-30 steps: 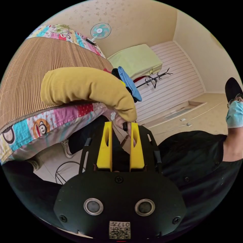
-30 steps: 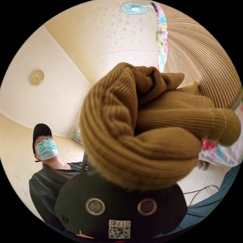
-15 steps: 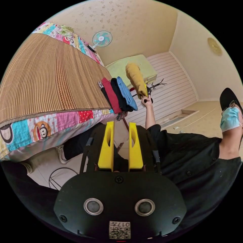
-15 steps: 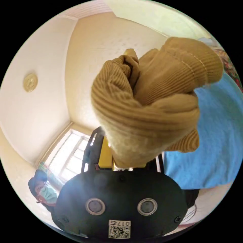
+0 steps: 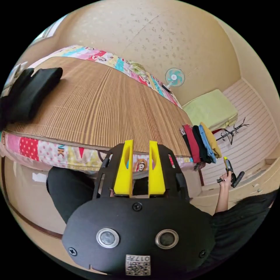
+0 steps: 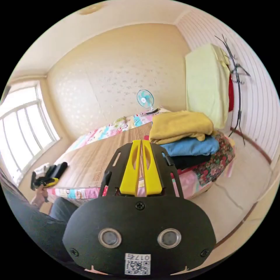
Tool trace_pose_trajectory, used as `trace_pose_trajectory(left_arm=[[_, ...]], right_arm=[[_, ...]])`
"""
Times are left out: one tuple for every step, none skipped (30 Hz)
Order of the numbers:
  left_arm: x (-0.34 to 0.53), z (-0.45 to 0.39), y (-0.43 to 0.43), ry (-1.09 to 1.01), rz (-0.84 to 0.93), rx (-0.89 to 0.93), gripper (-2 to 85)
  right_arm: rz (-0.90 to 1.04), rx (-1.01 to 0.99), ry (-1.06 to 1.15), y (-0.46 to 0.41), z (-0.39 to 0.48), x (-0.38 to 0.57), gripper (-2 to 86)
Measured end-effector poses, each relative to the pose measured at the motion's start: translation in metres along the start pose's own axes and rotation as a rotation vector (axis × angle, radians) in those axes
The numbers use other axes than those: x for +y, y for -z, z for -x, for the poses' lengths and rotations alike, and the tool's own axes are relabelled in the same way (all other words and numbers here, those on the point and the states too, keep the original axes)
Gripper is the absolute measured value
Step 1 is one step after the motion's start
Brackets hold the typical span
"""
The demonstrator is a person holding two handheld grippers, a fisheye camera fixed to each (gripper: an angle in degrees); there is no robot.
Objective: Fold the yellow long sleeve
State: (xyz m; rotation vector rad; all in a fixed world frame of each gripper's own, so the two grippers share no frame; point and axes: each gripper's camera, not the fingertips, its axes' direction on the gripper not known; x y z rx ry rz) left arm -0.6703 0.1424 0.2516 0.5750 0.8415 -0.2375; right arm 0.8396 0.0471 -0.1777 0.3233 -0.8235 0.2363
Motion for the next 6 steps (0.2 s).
trace_pose_trajectory(left_arm=[[-0.008, 0.019, 0.023, -0.02, -0.101, -0.134, 5.3], [-0.01, 0.029, 0.033, -0.031, -0.147, -0.197, 4.4], [-0.015, 0.053, 0.055, -0.02, -0.228, -0.316, 3.8], [-0.022, 0.081, 0.075, 0.02, -0.28, -0.387, 3.8], [-0.028, 0.095, 0.085, 0.041, -0.296, -0.406, 4.0], [-0.042, 0.122, 0.104, 0.082, -0.325, -0.434, 5.3]], right_arm=[[-0.075, 0.144, 0.0, 0.004, 0.031, 0.001, 0.5], [-0.123, 0.196, -0.023, 0.006, 0.043, 0.003, 0.4], [-0.207, 0.216, -0.05, 0.01, 0.062, 0.006, 0.3], [-0.236, 0.138, -0.069, 0.01, 0.074, 0.007, 0.3], [-0.234, 0.082, -0.081, 0.008, 0.079, 0.006, 0.3], [-0.213, -0.037, -0.118, 0.002, 0.085, 0.006, 0.3]])
